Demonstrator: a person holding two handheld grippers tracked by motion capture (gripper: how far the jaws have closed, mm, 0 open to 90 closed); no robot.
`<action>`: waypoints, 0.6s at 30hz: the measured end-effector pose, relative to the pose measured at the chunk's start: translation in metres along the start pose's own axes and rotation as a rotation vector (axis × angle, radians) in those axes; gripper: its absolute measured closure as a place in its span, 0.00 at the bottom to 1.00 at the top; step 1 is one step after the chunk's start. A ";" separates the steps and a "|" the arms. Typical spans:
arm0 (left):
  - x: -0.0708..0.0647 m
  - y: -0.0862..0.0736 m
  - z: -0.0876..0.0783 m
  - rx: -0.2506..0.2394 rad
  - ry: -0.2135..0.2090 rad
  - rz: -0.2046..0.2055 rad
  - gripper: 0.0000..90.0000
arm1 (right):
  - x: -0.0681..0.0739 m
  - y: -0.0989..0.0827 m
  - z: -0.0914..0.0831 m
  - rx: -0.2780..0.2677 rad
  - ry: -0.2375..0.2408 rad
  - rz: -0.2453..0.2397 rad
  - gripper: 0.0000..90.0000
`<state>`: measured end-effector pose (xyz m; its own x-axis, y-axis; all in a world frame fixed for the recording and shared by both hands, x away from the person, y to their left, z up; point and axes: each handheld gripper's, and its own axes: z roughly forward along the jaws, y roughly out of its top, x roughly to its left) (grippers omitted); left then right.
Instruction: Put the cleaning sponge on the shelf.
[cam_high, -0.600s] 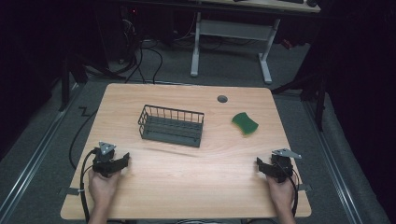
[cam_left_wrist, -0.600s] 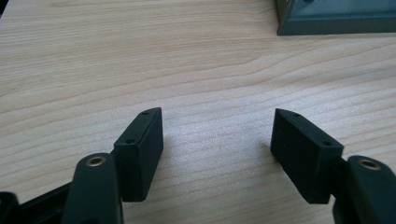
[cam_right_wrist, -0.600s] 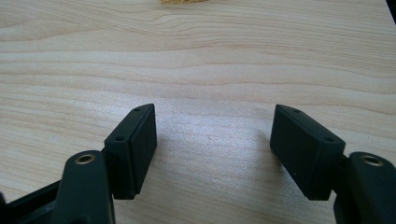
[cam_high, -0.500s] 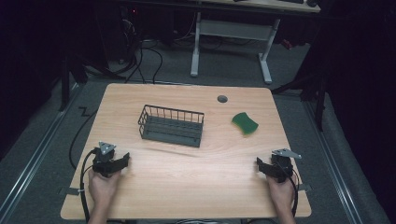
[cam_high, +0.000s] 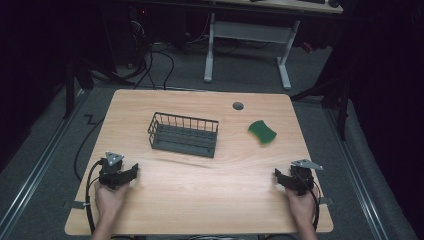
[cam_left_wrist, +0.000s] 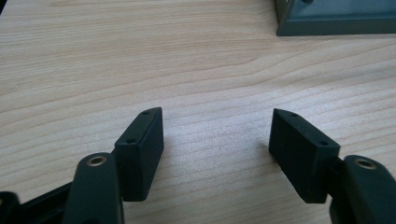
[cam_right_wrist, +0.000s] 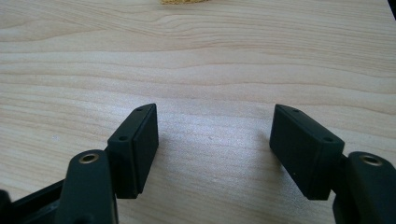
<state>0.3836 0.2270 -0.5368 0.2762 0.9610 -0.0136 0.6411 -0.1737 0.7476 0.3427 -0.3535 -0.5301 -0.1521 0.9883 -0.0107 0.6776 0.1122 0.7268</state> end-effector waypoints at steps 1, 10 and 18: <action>0.000 0.000 0.000 -0.002 0.003 -0.005 0.42 | 0.000 0.000 0.000 0.000 0.000 0.000 0.37; 0.000 0.001 -0.001 -0.002 -0.018 0.024 0.51 | -0.002 -0.001 -0.002 -0.006 -0.004 0.009 0.45; -0.005 0.009 0.003 0.021 -0.042 0.026 0.54 | -0.002 -0.002 -0.002 -0.010 -0.011 0.008 0.51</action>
<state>0.3902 0.2201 -0.5323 0.3226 0.9463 -0.0231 0.6479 -0.2029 0.7342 0.3402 -0.3559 -0.5295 -0.1388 0.9902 -0.0127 0.6714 0.1036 0.7338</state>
